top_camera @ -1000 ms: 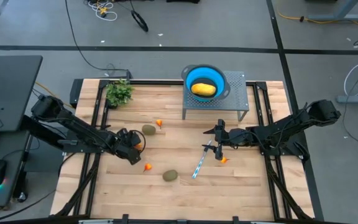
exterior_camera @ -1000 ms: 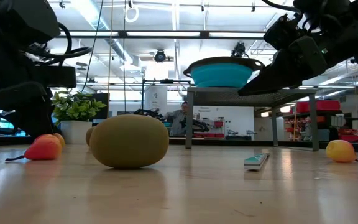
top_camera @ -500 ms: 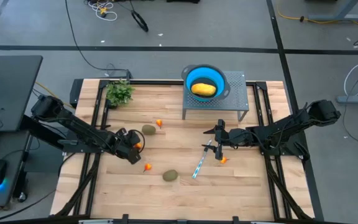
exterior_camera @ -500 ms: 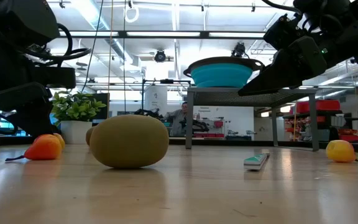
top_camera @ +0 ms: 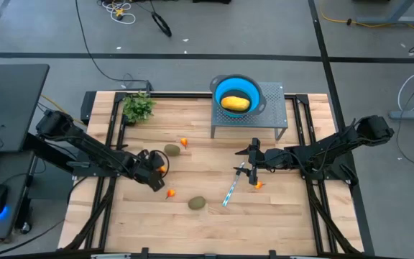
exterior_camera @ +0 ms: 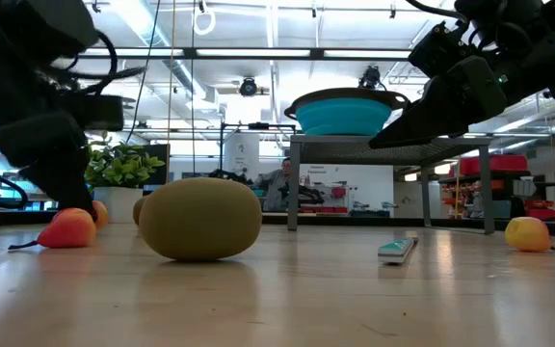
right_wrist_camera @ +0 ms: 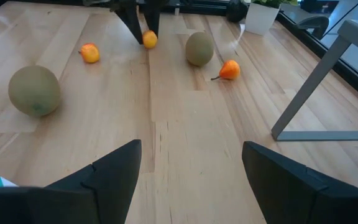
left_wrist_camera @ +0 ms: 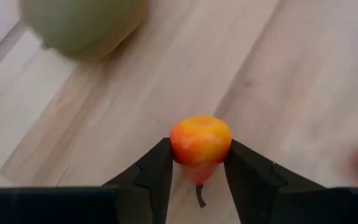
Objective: Pick & Place Fruit
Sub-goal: Put the peach into the blue strainer bowl on the shelf
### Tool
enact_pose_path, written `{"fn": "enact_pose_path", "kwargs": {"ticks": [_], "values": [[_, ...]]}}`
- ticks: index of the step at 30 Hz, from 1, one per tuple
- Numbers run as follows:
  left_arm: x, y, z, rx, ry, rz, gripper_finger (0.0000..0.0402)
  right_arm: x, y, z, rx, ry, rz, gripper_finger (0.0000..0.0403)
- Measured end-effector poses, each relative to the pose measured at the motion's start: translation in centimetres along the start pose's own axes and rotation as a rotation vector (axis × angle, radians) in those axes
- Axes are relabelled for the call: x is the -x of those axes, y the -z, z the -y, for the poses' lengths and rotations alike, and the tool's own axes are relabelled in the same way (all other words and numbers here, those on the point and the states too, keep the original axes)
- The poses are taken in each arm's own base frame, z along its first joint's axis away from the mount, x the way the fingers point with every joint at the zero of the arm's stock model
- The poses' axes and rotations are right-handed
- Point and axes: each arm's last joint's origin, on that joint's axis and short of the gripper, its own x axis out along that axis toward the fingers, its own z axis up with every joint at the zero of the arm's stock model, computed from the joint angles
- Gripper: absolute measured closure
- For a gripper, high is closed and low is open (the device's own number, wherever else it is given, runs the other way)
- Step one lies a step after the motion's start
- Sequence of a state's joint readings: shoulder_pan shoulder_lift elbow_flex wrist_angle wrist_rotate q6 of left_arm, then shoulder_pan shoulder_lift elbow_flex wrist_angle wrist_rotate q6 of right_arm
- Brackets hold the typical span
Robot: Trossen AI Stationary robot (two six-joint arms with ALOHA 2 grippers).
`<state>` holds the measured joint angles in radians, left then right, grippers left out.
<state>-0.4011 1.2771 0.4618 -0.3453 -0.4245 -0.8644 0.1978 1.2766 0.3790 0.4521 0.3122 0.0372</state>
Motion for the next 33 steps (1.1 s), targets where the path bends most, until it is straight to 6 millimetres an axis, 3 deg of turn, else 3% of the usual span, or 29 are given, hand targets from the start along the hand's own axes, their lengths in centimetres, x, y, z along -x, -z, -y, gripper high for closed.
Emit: {"fn": "enact_pose_path", "kwargs": {"ticks": [6, 13, 20, 26, 33], "values": [[1.8, -3.5, 2.1, -0.060, 0.063, 0.097, 0.0256, 0.0, 0.0, 0.0, 0.000, 0.000, 0.000, 0.0115], [6.0, -12.4, 3.5, -0.189, -0.029, 0.449, 0.0262, 0.0, 0.0, 0.0, 0.000, 0.000, 0.000, 0.0115], [10.0, -21.0, 1.6, -0.266, -0.068, 0.832, 0.0257, 0.0, 0.0, 0.0, 0.001, 0.000, 0.000, 0.0115], [9.9, -24.8, -1.5, -0.286, -0.069, 0.945, 0.0259, 0.0, 0.0, 0.0, 0.004, 0.000, 0.000, 0.0115], [6.5, -28.2, -3.5, -0.298, -0.029, 0.991, 0.0256, 0.0, 0.0, 0.0, 0.011, 0.000, 0.000, 0.0115]]}}
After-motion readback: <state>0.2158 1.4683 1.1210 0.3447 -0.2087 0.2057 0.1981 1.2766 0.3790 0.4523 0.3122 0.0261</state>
